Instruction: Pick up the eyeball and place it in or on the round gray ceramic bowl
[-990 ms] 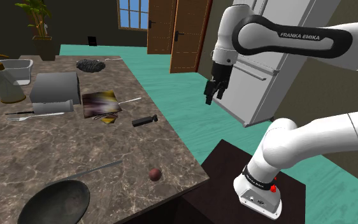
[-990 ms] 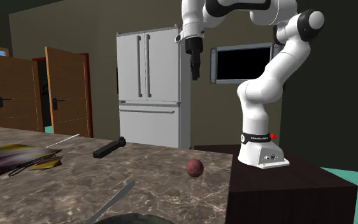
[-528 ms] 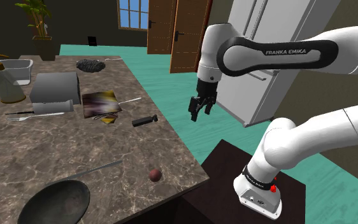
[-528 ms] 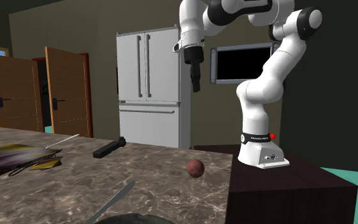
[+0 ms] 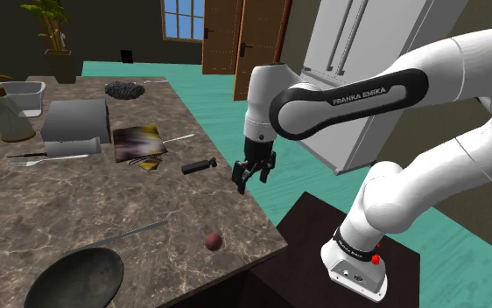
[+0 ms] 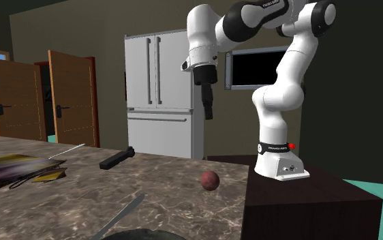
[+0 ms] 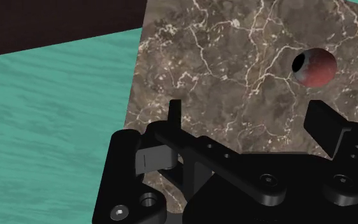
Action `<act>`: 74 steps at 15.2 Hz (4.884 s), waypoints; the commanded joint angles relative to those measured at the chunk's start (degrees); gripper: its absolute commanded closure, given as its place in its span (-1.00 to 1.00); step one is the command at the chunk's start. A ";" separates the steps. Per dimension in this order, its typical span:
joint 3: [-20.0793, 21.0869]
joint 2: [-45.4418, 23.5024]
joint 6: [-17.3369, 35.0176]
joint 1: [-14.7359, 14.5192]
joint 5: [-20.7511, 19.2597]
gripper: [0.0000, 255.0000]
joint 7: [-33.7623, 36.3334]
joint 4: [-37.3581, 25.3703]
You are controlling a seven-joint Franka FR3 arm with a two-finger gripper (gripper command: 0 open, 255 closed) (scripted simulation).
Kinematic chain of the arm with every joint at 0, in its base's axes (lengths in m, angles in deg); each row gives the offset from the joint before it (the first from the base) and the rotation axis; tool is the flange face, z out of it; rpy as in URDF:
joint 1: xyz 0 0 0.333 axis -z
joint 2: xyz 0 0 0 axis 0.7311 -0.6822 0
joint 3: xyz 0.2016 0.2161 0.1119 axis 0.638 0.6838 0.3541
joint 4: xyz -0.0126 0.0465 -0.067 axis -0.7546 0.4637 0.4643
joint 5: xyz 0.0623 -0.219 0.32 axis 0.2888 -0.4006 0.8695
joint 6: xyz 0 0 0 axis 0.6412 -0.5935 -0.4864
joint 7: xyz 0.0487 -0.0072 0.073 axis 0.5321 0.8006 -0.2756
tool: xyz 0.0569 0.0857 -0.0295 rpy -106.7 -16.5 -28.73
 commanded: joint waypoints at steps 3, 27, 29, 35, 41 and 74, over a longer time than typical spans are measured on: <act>4.43 -7.31 6.77 -0.87 1.74 -1.00 4.84 -1.01; 12.76 -31.18 26.09 -1.80 -3.57 -1.00 18.69 -5.75; 12.76 -31.18 26.09 -1.80 -3.57 1.00 18.69 -5.75; 12.76 -31.18 26.09 -1.80 -3.57 1.00 18.69 -5.75; 12.69 -28.21 22.56 -1.75 -2.18 1.00 17.96 -6.52; 15.39 -50.47 1.44 -9.52 -18.66 1.00 38.35 -48.62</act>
